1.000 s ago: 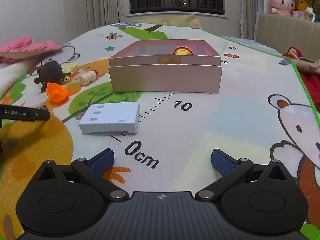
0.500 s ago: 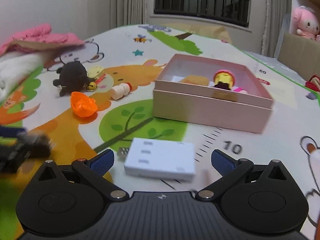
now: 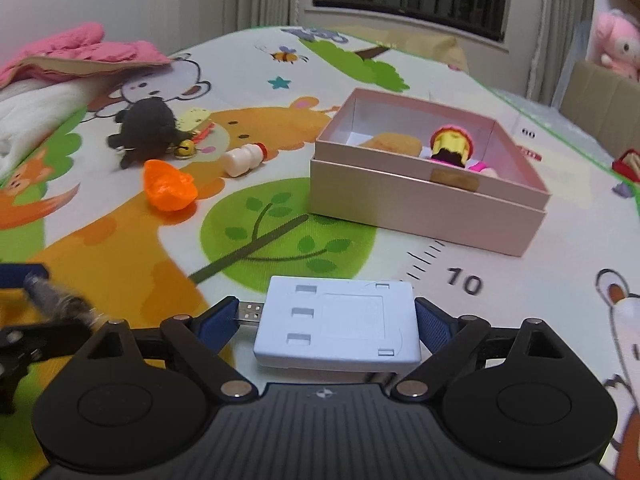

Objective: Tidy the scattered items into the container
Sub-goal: 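Carry the charger and cylinder into the pink box and release both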

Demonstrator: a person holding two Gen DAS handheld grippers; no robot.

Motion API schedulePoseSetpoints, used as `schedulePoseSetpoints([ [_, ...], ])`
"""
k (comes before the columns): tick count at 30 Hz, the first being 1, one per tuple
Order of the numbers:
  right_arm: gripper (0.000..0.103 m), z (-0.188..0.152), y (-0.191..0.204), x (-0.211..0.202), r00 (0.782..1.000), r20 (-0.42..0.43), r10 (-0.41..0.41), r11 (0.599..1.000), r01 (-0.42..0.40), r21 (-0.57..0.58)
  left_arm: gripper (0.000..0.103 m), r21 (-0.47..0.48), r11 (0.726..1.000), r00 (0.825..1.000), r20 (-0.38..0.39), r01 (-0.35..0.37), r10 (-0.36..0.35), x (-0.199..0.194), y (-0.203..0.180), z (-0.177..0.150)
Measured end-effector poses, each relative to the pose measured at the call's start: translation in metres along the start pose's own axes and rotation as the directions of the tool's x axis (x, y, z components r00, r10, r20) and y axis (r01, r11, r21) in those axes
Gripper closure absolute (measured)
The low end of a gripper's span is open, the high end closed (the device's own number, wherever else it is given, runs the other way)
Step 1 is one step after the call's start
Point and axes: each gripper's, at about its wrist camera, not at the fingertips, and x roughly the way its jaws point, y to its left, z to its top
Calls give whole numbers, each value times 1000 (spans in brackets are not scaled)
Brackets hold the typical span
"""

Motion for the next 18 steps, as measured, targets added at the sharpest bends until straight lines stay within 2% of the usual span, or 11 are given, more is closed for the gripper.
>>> schedulePoseSetpoints([
  [10, 11, -26, -41, -46, 1000, 21, -13, 1000, 13, 23, 13, 111, 991, 997, -35, 69, -65, 5, -48, 3],
  [18, 11, -36, -77, -51, 998, 51, -30, 997, 26, 78, 13, 241, 966, 996, -25, 93, -90, 22, -86, 27],
])
